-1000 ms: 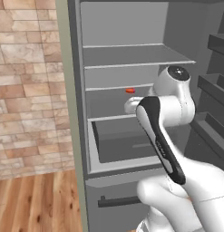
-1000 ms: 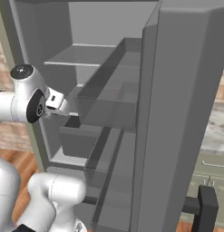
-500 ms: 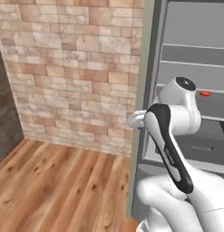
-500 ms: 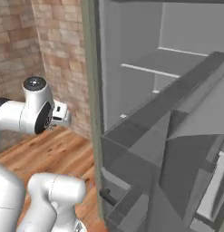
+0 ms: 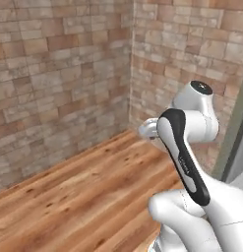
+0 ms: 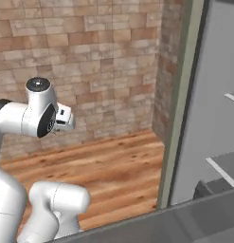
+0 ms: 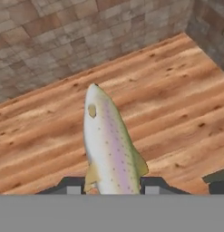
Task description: Take the fish out of the fridge, briefly rinse it in the sink, and place it on the tray next to the sink.
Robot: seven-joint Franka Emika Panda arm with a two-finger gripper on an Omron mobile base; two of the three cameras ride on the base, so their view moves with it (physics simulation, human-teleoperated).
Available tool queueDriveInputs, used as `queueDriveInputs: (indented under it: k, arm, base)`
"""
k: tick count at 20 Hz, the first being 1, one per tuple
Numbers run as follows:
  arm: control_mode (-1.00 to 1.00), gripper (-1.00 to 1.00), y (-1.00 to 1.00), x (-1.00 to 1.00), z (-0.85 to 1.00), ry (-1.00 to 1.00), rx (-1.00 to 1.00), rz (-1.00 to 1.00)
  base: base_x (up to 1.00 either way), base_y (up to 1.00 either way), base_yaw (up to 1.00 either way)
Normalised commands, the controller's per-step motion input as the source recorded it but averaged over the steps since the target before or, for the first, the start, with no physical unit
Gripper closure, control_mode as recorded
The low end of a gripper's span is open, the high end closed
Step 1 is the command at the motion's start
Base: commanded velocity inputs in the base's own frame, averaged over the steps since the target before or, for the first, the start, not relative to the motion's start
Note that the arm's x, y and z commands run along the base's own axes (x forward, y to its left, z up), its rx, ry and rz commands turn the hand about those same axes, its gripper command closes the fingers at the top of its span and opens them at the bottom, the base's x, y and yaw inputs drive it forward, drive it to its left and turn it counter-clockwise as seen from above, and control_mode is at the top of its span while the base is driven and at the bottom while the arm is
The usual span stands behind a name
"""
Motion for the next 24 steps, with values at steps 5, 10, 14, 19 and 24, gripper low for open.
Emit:
queueDriveInputs:
  k: [5, 10, 14, 19, 24]
  arm:
    - [1.00, 1.00, 0.00, 0.00, 0.00, 0.00, 0.00, 0.00]
    - [1.00, 1.00, 0.00, 0.00, 0.00, 0.00, 0.00, 0.00]
    - [1.00, 1.00, 0.00, 0.00, 0.00, 0.00, 0.00, 0.00]
    - [1.00, 1.00, 0.00, 0.00, 0.00, 0.00, 0.00, 0.00]
    - [1.00, 1.00, 0.00, 0.00, 0.00, 0.00, 0.00, 0.00]
  base:
    - [0.00, 0.15, 0.98]
    - [0.00, 0.10, 0.99]
    - [0.00, 0.04, 1.00]
    - [0.03, 0.00, 0.95]
    - [0.23, 0.00, 0.88]
